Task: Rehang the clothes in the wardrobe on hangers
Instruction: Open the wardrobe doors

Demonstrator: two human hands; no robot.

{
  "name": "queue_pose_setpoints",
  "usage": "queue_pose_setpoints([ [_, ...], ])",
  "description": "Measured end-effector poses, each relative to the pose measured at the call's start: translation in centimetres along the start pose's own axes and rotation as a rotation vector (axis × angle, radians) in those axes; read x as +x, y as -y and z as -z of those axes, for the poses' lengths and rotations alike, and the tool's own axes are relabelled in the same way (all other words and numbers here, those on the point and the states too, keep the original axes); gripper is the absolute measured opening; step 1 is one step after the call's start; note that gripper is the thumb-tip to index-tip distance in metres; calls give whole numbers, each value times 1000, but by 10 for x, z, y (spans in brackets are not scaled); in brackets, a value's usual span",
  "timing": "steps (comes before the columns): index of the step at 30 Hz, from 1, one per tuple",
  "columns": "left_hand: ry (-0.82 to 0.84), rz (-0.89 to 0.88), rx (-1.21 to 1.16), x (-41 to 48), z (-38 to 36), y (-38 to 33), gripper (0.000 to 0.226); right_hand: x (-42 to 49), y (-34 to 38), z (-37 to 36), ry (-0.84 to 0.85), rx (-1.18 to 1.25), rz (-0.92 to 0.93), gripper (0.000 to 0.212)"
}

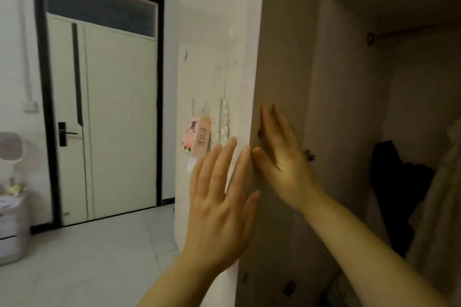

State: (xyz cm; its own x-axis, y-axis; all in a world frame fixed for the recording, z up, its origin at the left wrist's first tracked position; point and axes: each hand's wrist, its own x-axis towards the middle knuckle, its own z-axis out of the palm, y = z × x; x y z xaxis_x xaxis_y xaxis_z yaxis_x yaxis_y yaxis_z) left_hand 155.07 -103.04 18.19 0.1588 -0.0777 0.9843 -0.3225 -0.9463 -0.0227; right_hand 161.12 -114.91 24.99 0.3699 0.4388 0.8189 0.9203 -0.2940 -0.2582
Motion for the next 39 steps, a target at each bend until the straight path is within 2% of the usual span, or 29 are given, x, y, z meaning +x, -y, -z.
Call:
queue_pose_setpoints([
  [2, 33, 21, 119, -3, 1, 19, 62, 10, -2, -21, -16, -9, 17, 54],
  [6, 117, 98, 337, -3, 1, 59, 65, 28, -20, -51, 1, -177, 44, 65],
  [9, 151, 108, 434, -3, -3, 83, 69, 37, -34, -70, 17, -279, -10, 70],
  [14, 198, -9, 502, -8, -27, 115, 78, 51, -48, -96, 19, -362, -47, 73],
  [19, 206, 0, 508, -12, -46, 150, 71, 67, -61, -114, 30, -442, -63, 75],
  [24, 224, -14, 493, -13, -56, 171, 74, 72, -72, -126, 17, -496, -68, 73],
  [29, 199, -10, 518, -10, -57, 161, 74, 67, -74, -119, 10, -499, -16, 67],
  [32, 112, -35, 522, 0, -55, 143, 74, 61, -74, -103, 13, -488, 11, 69],
  [36, 20, -37, 418, 24, -62, 106, 69, 41, -86, -66, -7, -551, -95, 63],
  [39, 50, 0, 309, 37, -75, 79, 65, 23, -97, -32, -20, -627, -196, 63],
])
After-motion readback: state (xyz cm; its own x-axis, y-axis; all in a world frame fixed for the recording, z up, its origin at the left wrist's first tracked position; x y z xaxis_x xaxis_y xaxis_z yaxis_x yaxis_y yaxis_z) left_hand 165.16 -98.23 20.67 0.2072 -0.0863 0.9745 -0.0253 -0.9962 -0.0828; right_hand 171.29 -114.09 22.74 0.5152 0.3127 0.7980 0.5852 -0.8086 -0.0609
